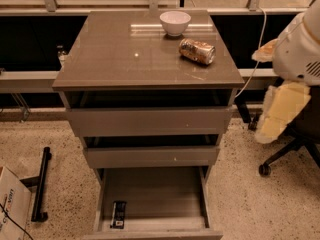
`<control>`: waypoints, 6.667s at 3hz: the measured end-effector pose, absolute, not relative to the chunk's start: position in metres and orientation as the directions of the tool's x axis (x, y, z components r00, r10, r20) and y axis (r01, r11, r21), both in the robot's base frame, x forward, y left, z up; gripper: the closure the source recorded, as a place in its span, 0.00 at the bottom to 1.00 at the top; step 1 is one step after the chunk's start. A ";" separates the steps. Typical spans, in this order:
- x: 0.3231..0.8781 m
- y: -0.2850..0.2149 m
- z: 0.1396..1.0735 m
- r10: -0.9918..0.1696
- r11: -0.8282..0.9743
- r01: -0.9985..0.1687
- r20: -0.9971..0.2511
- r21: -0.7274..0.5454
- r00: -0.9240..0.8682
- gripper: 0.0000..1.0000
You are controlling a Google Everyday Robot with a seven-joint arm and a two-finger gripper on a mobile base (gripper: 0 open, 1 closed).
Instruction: Pick rxbar blueberry from bottom drawer and place on counter
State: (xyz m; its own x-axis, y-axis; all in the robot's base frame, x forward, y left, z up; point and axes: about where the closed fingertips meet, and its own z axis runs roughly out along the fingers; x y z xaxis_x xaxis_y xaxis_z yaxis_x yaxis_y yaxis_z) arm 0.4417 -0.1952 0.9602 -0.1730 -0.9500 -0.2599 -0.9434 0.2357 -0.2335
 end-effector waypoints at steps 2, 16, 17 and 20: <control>0.453 -0.163 0.911 -0.871 0.224 -0.958 -0.478 -0.181 -0.113 0.00; 0.502 0.017 0.531 -0.345 0.214 -0.950 -0.892 0.228 -0.292 0.00; 0.512 0.031 0.501 -0.376 0.221 -0.953 -0.884 0.205 -0.278 0.00; 0.539 0.083 0.401 -0.489 0.223 -0.965 -0.841 0.136 -0.232 0.00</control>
Offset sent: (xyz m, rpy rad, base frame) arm 0.0164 0.0502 -0.0815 0.5048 0.0025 0.0810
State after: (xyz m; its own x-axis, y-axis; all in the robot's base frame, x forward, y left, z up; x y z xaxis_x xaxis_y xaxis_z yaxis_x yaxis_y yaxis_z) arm 0.5386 0.0828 0.4011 -0.2316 -0.4895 -0.8407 -0.9653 0.2230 0.1361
